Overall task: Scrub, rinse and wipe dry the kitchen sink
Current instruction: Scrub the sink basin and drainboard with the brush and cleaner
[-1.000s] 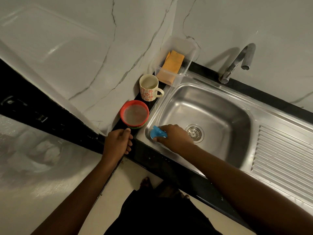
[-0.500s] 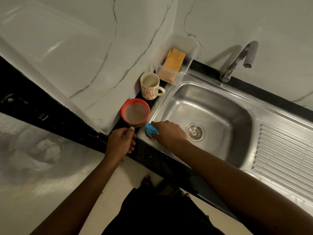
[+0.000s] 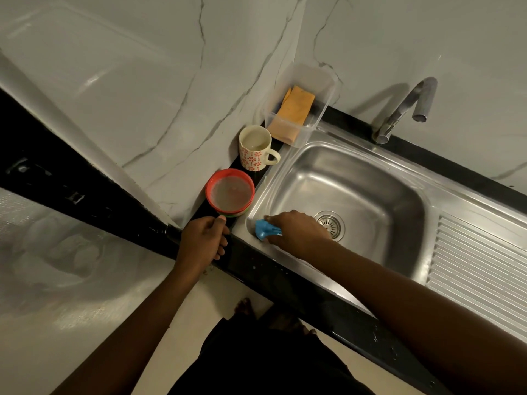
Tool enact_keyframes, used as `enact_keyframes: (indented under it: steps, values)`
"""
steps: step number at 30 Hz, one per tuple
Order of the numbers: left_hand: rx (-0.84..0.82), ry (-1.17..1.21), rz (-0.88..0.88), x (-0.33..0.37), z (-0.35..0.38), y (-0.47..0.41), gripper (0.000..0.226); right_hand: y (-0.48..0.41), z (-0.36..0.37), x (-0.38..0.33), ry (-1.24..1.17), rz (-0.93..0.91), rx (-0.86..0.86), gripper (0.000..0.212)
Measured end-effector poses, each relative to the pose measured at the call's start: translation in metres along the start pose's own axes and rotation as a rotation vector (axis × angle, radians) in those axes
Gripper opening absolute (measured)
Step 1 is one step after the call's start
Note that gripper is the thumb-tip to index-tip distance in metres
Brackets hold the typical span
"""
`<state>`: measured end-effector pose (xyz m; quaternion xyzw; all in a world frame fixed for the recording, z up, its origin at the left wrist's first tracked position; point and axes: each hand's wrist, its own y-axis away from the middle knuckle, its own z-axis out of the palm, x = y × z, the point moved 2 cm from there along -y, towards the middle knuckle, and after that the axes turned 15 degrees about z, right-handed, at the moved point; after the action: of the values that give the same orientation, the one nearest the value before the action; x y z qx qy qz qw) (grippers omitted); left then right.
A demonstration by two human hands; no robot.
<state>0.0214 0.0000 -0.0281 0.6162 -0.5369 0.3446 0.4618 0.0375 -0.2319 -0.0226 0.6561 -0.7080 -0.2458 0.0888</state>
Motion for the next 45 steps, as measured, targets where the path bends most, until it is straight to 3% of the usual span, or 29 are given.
enact_keyframes:
  steps: [4,10,14,21,25,30,37,42,45]
  values:
    - [0.004,0.008,0.002,-0.001,-0.001,-0.001,0.035,-0.007,-0.005,0.012,0.016,0.018,0.029,0.058]
    - [-0.022,0.004,-0.006,-0.002,0.007,-0.001,0.035,-0.014,0.004,0.003,-0.275,0.165,0.114,0.056]
    - [-0.023,0.011,-0.022,-0.004,0.013,-0.001,0.036,-0.001,0.019,0.005,-0.133,0.060,0.062,0.059]
    - [-0.041,0.011,-0.021,0.000,0.016,-0.002,0.036,-0.037,0.005,-0.002,-0.361,0.205,0.235,0.056]
    - [-0.046,0.000,-0.024,-0.002,0.013,-0.001,0.035,-0.037,0.015,0.001,-0.513,0.241,0.192,0.055]
    - [-0.031,-0.003,-0.022,-0.001,0.011,-0.004,0.036,-0.010,0.039,-0.004,-0.386,0.125,0.077,0.065]
    - [-0.034,-0.043,0.026,0.008,0.008,-0.008,0.033,-0.036,0.010,0.001,-0.596,0.240,0.128,0.045]
    - [-0.039,-0.036,0.015,0.004,0.011,-0.008,0.032,-0.010,0.026,0.006,-0.483,0.175,-0.074,0.049]
    - [-0.056,-0.020,0.023,0.004,0.015,-0.008,0.032,0.013,0.018,0.045,-0.414,0.181,-0.127,0.052]
